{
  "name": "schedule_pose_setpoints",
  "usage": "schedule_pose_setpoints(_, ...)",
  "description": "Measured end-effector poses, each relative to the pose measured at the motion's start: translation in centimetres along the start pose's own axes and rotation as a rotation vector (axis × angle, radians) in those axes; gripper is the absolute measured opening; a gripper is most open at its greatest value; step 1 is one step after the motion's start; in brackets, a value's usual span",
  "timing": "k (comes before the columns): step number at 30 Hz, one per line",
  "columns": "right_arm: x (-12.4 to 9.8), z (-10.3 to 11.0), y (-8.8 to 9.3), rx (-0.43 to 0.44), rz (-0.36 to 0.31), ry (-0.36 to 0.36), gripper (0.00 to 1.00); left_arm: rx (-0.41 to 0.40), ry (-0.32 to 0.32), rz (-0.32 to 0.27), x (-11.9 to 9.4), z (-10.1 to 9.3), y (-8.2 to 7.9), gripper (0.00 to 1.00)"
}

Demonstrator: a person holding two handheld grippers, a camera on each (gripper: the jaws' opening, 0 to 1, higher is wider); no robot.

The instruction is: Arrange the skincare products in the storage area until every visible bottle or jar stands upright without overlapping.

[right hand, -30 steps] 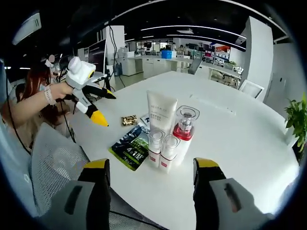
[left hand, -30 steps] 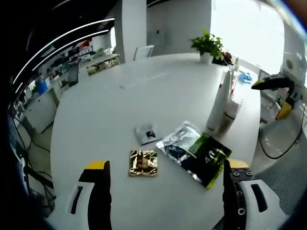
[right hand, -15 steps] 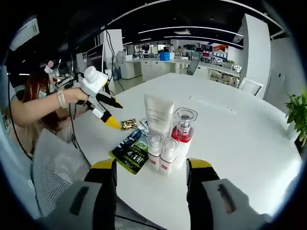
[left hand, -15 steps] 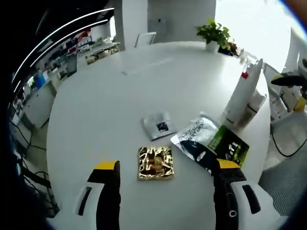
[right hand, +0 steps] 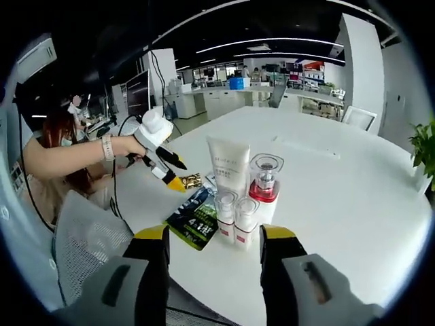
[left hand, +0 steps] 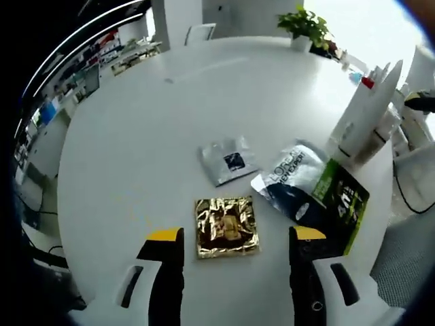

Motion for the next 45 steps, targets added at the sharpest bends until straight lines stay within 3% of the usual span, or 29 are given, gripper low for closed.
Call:
schedule_pose_setpoints(5, 0.1, 0.0, 0.0, 0.014, -0.008, -0.011, 0.58, 0.011, -0.015, 0.044, 0.7, 0.8, 0.1, 0.57)
schedule_pose_setpoints(10, 0.0, 0.0, 0.0, 0.031, -0.01, -0.006, 0.56, 0.01, 0.007, 0.073, 1.2, 0.8, 0.2, 0.54)
schedule_pose_setpoints(17, -0.1, -0.2, 0.0, 0.041, -0.029, 0.001, 0.56, 0.036, -0.031, 0.095, 1.4, 0.9, -0.4, 0.52)
schedule_pose_setpoints(23, -0.1, -0.2, -0.3, 0.042, -0.053, 0.007, 0.54, -0.009, -0.049, 0.102, 1.6, 0.7, -0.8, 0.53)
schedule_pose_setpoints(34, -0.7, -0.3, 0.3, 0.057, -0.05, 0.012, 0.53, -0.011, -0.059, 0.178, 1.5, 0.7, -1.1, 0.36)
schedule_pose_setpoints(39, -1.0, -0.3, 0.5, 0.06, -0.049, 0.016, 0.53, 0.044, -0.056, 0.21, 1.6, 0.4, -1.2, 0.36)
schedule_pose_setpoints(42, -1.2, -0.4, 0.5, 0.067, -0.051, 0.021, 0.53, 0.188, -0.022, 0.202, 1.6, 0.1, -1.6, 0.36)
schedule_pose_setpoints(45, -1.3, -0.5, 0.5, 0.071, -0.055, 0.026, 0.53, 0.27, 0.006, 0.262, 1.4, -0.4, -1.1, 0.36)
Point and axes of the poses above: the point that each gripper's makers call its tool centre point, and the gripper's own axes: x roughly forward along the fingers, z roughly to its left, y roughly out of its underside, the point moved 6 cm from there along -x, roughly backward along the fingers, and after that the axes turned 14 degrees about -x, right-handed, at the moved point
